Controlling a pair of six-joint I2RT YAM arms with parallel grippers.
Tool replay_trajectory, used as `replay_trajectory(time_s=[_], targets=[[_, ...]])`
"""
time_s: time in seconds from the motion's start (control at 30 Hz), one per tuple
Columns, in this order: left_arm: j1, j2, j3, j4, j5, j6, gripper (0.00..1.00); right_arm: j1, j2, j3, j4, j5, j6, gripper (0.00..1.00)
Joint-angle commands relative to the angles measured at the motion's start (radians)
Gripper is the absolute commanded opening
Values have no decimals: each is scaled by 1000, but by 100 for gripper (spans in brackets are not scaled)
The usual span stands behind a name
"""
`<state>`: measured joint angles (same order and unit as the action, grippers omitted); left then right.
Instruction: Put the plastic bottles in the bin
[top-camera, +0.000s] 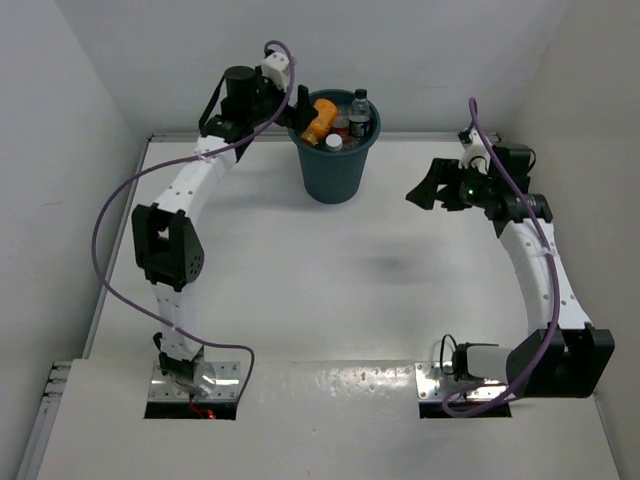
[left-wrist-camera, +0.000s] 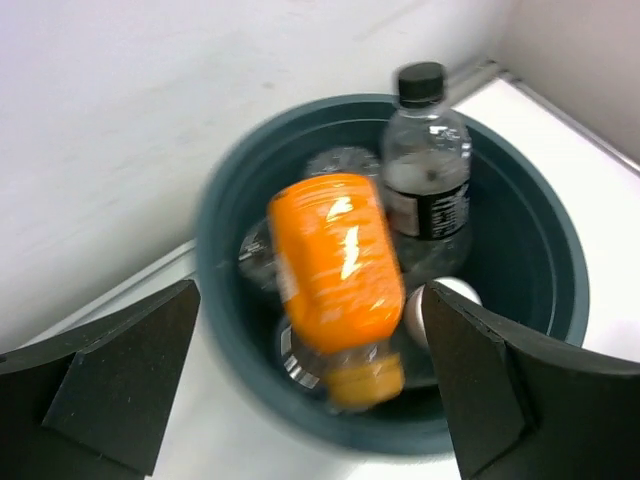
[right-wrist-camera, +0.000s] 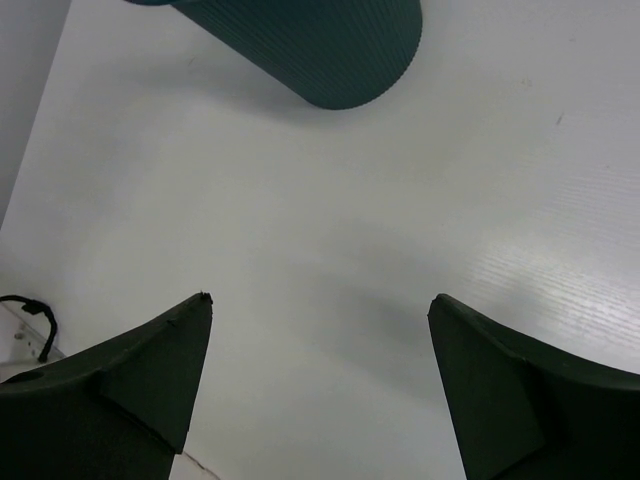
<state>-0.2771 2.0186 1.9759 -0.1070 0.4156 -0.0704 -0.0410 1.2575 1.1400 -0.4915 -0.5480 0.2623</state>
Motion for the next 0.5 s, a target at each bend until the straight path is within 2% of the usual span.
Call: replay_trajectory(time_s=[0.0,0.17,0.27,0.3,0.37,0.47], targets=[[41,-196,-1,-65,-106,41,100,-37,-33,61,-42,-16,-38,88],[53,-426,-175,-201,-144,129,100,-79,-64,60,-186,-6,-98,91],[62,-616,-406,-273,-167,138,100,-88,-72,66,-272,33,-164,94],[75,-668,-540,-273,-188,124,100,-92,-79,63,-285,63,-169,94],[90,-805,-709,-301,-202,59,100,-108,-102,55,-320,72,-186,94],[125,-920,-811,-347,-183,5,100,-123,-133,14,-314,60,-187,95]])
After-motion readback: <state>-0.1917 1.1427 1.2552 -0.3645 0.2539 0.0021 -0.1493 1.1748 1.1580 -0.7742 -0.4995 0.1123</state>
